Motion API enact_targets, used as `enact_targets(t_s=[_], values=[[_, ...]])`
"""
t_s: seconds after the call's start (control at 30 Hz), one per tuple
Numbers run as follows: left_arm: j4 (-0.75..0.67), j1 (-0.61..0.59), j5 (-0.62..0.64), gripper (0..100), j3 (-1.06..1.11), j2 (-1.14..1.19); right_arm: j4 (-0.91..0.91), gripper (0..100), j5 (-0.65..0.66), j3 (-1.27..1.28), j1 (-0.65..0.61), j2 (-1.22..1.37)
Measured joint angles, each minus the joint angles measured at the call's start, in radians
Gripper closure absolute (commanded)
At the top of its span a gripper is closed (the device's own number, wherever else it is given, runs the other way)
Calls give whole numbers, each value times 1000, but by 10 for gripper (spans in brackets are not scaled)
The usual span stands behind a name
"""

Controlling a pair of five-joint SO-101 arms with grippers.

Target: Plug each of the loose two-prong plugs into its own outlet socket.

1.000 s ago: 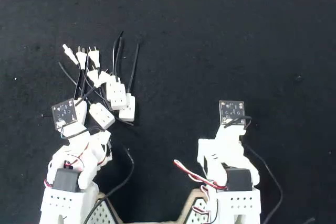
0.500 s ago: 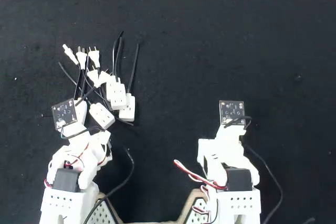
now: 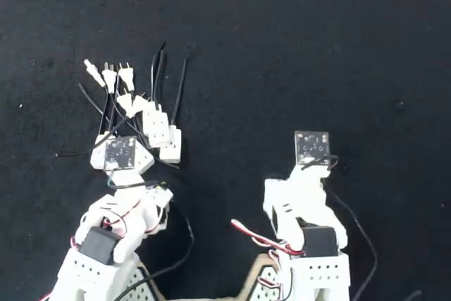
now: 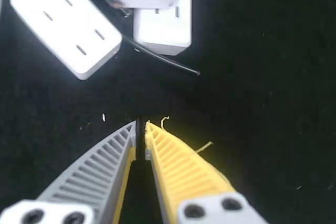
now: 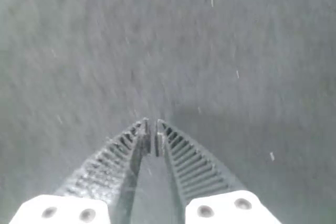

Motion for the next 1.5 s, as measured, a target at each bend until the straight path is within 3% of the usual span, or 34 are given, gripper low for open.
enact_targets(t_s=[0.17,0.37,0.5,0.67,0.9,1.03,1.2,1.33,1.5], values=[[0,-64,-305,952,-2,0,-117,983,184,0,-3,0],[-21,-370,-779,861,-71,0,-51,983,496,-78,-3,0],[-51,-557,-1049,782,-84,0,11,982,560,-233,-3,0],[-91,-824,-957,708,-199,0,21,982,568,-474,-3,0],[-94,-1105,-818,705,-497,-9,21,982,568,-798,-3,0],[-94,-1123,-812,705,-640,-5,54,982,569,-1023,-3,20],[-55,-1123,-812,703,-767,152,176,982,562,-1358,-8,281],[46,-1063,-773,700,-881,416,250,982,466,-1522,-9,543],[209,-925,-654,700,-1053,850,256,982,393,-1508,-66,838]])
